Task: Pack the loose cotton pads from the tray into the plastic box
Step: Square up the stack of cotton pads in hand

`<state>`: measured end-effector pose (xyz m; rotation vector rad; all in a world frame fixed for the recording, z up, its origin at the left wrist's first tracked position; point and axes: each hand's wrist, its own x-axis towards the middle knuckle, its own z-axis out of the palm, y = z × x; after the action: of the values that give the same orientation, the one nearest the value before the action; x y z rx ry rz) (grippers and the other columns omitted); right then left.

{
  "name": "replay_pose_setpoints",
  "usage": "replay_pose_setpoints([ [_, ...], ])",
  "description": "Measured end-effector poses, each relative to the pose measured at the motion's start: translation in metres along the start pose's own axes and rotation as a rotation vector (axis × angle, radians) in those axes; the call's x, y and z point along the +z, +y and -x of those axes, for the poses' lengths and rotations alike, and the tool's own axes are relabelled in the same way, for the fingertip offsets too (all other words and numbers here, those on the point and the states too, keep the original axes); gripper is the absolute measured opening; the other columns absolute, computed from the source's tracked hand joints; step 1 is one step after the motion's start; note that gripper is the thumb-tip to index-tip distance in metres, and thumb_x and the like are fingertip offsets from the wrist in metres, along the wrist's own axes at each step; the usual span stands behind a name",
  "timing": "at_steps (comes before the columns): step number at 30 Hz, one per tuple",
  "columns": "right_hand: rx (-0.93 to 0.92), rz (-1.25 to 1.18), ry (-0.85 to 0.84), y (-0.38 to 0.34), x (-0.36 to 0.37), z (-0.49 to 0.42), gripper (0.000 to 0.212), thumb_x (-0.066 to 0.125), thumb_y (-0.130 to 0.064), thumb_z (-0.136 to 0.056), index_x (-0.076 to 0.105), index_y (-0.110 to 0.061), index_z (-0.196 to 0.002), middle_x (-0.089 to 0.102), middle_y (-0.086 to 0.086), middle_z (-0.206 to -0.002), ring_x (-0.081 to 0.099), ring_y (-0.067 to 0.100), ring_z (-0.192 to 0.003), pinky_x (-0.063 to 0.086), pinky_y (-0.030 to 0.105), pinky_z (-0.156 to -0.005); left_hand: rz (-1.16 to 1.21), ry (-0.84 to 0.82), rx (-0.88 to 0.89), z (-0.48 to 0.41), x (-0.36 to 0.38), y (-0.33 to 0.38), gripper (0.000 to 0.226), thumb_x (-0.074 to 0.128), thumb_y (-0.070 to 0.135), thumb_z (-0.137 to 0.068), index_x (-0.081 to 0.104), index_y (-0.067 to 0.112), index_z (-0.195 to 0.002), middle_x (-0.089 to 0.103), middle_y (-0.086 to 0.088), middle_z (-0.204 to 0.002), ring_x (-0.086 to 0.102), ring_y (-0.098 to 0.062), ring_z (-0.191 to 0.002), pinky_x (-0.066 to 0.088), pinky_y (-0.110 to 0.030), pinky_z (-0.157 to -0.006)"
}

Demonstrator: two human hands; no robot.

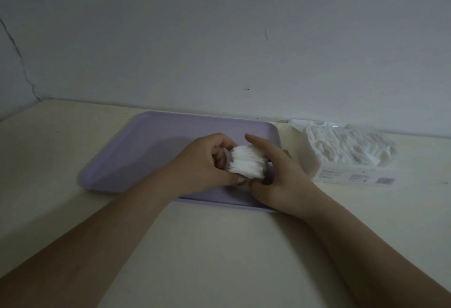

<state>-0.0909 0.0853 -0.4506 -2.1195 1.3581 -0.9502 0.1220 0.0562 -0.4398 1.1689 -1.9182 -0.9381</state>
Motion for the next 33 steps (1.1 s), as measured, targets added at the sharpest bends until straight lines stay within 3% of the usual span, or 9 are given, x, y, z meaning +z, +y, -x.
replay_pose_setpoints([
  [2,0.016,0.063,-0.035,-0.004,-0.001,0.001,0.086,0.054,-0.046,-0.07,0.036,-0.034,-0.153,0.047,-0.032,-0.126,0.038,-0.029,-0.109,0.028,0.056,-0.118,0.063,-0.043,-0.051,-0.001,0.0,-0.004,0.06,0.097,0.023,-0.063,0.064,0.025,-0.113,0.069,-0.021,-0.086,0.057,-0.014,-0.066,0.046,-0.033,-0.065],
  [4,-0.007,0.106,-0.06,-0.009,-0.002,0.002,0.084,0.054,-0.036,-0.075,0.032,-0.029,-0.156,0.051,-0.02,-0.134,0.032,-0.032,-0.11,0.023,0.051,-0.123,0.086,-0.085,-0.064,-0.001,0.0,-0.003,0.064,0.094,0.02,-0.065,0.062,0.024,-0.12,0.075,-0.015,-0.098,0.071,-0.025,-0.082,0.056,-0.045,-0.077],
  [8,-0.017,0.187,-0.183,-0.017,0.0,0.005,0.083,0.05,-0.019,-0.09,0.009,-0.026,-0.163,0.038,0.002,-0.151,0.045,0.018,-0.129,0.041,0.033,-0.103,-0.063,-0.1,-0.025,-0.002,0.004,0.003,0.038,0.077,0.005,-0.074,0.067,0.021,-0.107,0.076,-0.003,-0.094,0.073,-0.013,-0.084,0.057,-0.045,-0.081],
  [13,0.033,-0.055,-0.06,-0.027,-0.003,0.005,0.083,0.042,-0.017,-0.085,0.01,-0.018,-0.162,0.034,0.002,-0.152,0.039,0.018,-0.137,0.033,0.02,-0.106,0.078,-0.055,-0.051,0.001,0.01,0.021,0.038,0.076,0.022,-0.065,0.07,0.023,-0.102,0.076,-0.009,-0.093,0.072,-0.022,-0.086,0.058,-0.055,-0.084],
  [18,0.172,-0.358,0.109,-0.05,-0.043,-0.001,0.082,0.061,-0.014,-0.077,0.034,-0.018,-0.155,0.052,0.002,-0.14,0.056,0.014,-0.124,0.049,0.024,-0.101,0.173,0.016,-0.054,-0.01,0.008,0.061,0.036,0.074,0.024,-0.064,0.074,0.026,-0.1,0.073,0.007,-0.085,0.066,-0.008,-0.074,0.052,-0.021,-0.063],
  [20,0.197,-0.476,0.105,-0.05,-0.072,0.003,0.072,0.067,-0.01,-0.073,0.051,-0.015,-0.144,0.064,0.001,-0.131,0.064,0.013,-0.116,0.054,0.026,-0.096,0.245,-0.046,-0.042,-0.016,0.015,0.078,0.04,0.078,0.025,-0.066,0.073,0.021,-0.106,0.073,0.008,-0.085,0.064,-0.006,-0.073,0.047,-0.018,-0.061],
  [23,0.215,-0.492,0.102,-0.036,-0.113,0.019,0.042,0.067,-0.007,-0.077,0.07,-0.012,-0.119,0.076,0.007,-0.114,0.071,0.024,-0.111,0.057,0.046,-0.098,0.326,-0.081,-0.005,-0.024,0.039,0.099,0.048,0.084,0.037,-0.066,0.074,0.021,-0.111,0.075,0.004,-0.094,0.062,-0.01,-0.082,0.044,-0.025,-0.07],
  [27,0.33,-0.542,0.131,-0.013,-0.159,0.048,0.025,0.071,-0.018,-0.088,0.07,-0.012,-0.112,0.077,0.006,-0.112,0.072,0.021,-0.109,0.058,0.046,-0.096,0.34,-0.088,0.0,-0.041,0.085,0.129,0.037,0.086,0.04,-0.079,0.076,0.029,-0.113,0.078,0.008,-0.101,0.07,-0.012,-0.094,0.05,-0.035,-0.081],
  [33,0.522,-0.504,0.604,0.019,-0.202,0.067,0.029,0.065,-0.026,-0.087,0.07,-0.002,-0.103,0.076,0.012,-0.097,0.072,0.025,-0.087,0.058,0.038,-0.071,0.156,0.001,0.018,-0.075,0.137,0.151,0.025,0.074,0.025,-0.093,0.073,0.024,-0.117,0.076,0.009,-0.097,0.07,0.001,-0.076,0.046,-0.01,-0.057],
])
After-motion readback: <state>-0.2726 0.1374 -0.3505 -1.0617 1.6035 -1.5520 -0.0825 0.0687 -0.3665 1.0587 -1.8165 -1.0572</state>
